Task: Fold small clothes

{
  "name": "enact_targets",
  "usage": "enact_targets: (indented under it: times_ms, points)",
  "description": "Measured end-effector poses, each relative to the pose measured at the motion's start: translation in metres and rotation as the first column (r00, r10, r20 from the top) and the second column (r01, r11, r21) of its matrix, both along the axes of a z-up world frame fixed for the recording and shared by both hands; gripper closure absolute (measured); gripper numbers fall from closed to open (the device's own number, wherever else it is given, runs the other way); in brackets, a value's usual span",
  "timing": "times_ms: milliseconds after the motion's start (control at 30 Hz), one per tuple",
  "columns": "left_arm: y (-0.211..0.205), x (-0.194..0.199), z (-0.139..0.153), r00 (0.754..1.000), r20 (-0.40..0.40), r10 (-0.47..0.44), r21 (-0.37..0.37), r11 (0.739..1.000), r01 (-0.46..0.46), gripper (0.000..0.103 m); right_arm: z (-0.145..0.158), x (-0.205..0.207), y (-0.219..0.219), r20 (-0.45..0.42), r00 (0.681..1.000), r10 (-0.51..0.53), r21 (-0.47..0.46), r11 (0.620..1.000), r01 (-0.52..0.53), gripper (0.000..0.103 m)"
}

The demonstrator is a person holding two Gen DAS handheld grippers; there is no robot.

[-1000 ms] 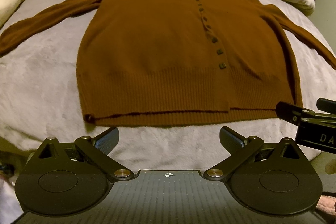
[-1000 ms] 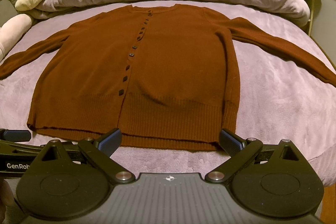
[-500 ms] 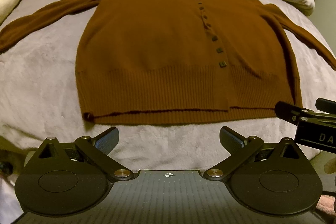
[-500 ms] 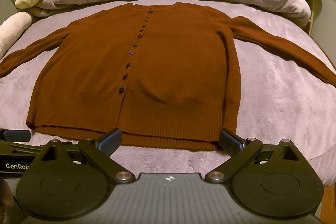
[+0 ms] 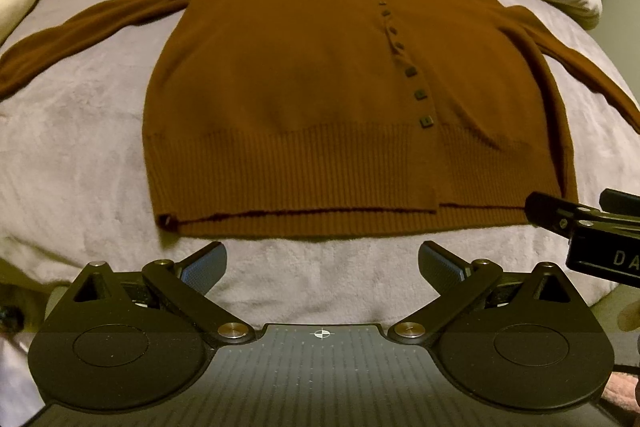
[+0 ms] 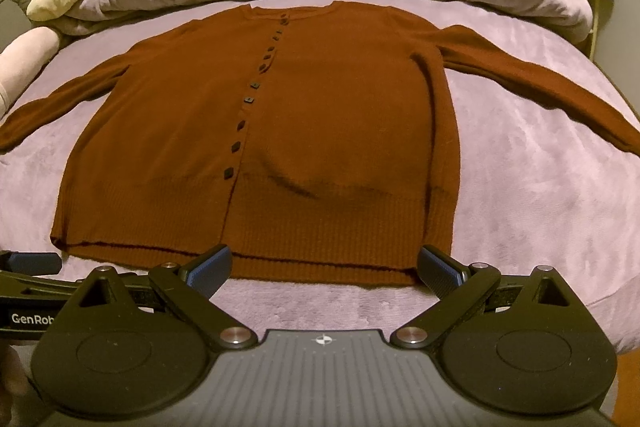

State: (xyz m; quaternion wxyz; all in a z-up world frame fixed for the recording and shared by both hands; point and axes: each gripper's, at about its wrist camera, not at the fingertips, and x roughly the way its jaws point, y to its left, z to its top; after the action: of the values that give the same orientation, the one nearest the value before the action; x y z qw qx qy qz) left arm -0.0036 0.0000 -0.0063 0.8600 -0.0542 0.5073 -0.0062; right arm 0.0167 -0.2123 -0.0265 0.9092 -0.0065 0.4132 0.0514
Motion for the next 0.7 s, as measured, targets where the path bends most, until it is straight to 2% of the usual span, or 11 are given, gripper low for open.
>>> enact_targets:
  times_ms: [267, 367, 500, 600, 700]
  points:
    - [-0.001, 0.004, -0.002, 1.000, -0.017, -0.004, 0.009, 1.000, 0.004, 0.000, -0.004, 0.001, -0.009, 0.001, 0.999, 0.034, 0.082, 0.996, -0.034, 0.004]
    - [-0.002, 0.006, -0.003, 1.000, -0.025, 0.002, 0.017, 1.000, -0.001, 0.000, -0.008, 0.004, -0.013, -0.029, 0.997, 0.068, 0.119, 0.991, -0.064, 0.004]
    - [-0.001, 0.011, -0.003, 1.000, -0.023, 0.015, 0.038, 0.999, -0.014, 0.000, -0.011, 0.016, -0.034, -0.061, 0.998, 0.021, 0.222, 0.975, -0.007, 0.004]
    - [0.002, 0.017, 0.000, 0.999, -0.016, 0.028, 0.045, 0.999, -0.027, 0.000, -0.010, 0.029, -0.068, -0.052, 0.996, -0.076, 0.334, 0.939, 0.089, 0.004]
    - [0.008, 0.029, 0.005, 0.998, -0.007, 0.056, 0.040, 0.998, -0.056, 0.000, -0.009, 0.043, -0.117, -0.004, 0.980, -0.198, 0.474, 0.863, 0.176, 0.004]
